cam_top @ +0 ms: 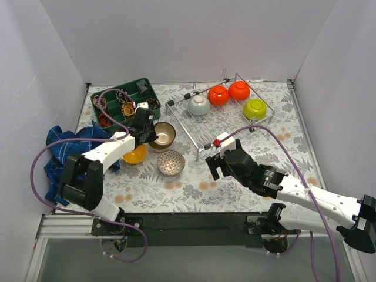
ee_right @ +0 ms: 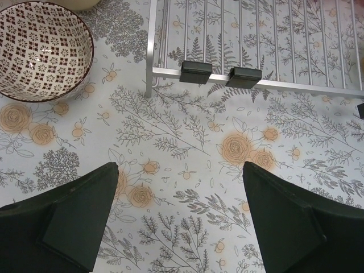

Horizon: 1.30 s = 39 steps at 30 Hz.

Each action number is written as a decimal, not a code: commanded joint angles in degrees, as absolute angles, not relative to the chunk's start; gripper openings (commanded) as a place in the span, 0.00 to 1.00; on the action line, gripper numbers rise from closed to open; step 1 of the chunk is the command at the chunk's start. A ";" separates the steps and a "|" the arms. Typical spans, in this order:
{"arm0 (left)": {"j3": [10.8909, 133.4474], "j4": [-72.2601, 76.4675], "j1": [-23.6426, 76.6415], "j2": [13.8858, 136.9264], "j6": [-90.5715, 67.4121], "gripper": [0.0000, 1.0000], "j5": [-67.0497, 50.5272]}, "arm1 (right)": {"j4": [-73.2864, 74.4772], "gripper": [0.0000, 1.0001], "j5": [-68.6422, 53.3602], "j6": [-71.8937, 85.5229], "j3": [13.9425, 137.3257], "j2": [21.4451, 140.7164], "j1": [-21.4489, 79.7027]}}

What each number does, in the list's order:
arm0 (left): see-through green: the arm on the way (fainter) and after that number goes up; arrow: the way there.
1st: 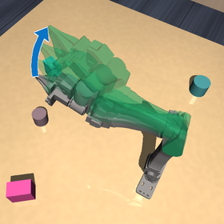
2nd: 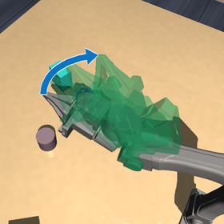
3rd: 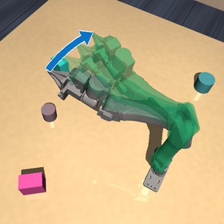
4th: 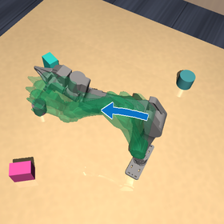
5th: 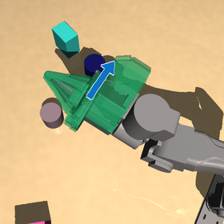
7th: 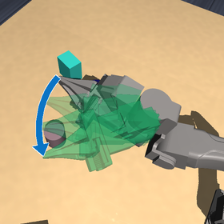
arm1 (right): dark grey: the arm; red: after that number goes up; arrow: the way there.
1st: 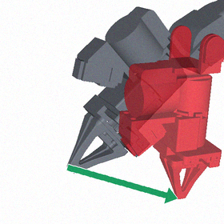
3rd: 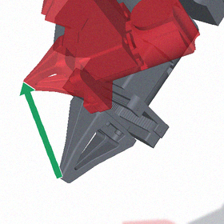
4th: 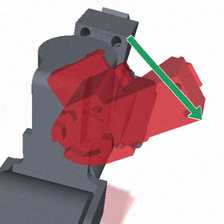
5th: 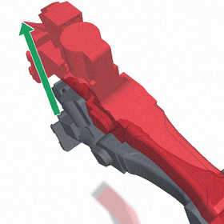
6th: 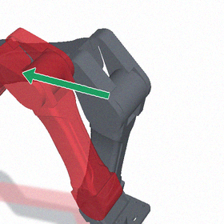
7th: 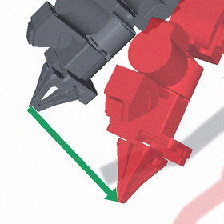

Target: Unload the bowls from the dish rack

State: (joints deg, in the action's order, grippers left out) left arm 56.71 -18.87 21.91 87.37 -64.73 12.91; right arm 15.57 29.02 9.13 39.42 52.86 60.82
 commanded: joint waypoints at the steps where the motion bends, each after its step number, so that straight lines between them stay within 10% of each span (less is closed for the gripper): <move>1: 56.34 -13.10 21.62 86.40 -65.30 0.11 12.22 | 15.73 0.98 29.09 10.46 39.11 51.68 60.29; 20: 51.59 -17.84 21.45 71.11 -68.03 0.82 9.76 | 16.35 0.98 28.65 7.83 43.06 54.49 58.80; 39: 52.56 -35.76 21.53 52.57 -72.86 0.98 4.04 | 10.64 0.98 18.10 -15.97 65.99 79.95 40.17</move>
State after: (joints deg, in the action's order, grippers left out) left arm 52.01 -28.45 21.58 57.60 -71.44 3.57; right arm 15.16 20.56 -5.58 58.87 73.36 42.54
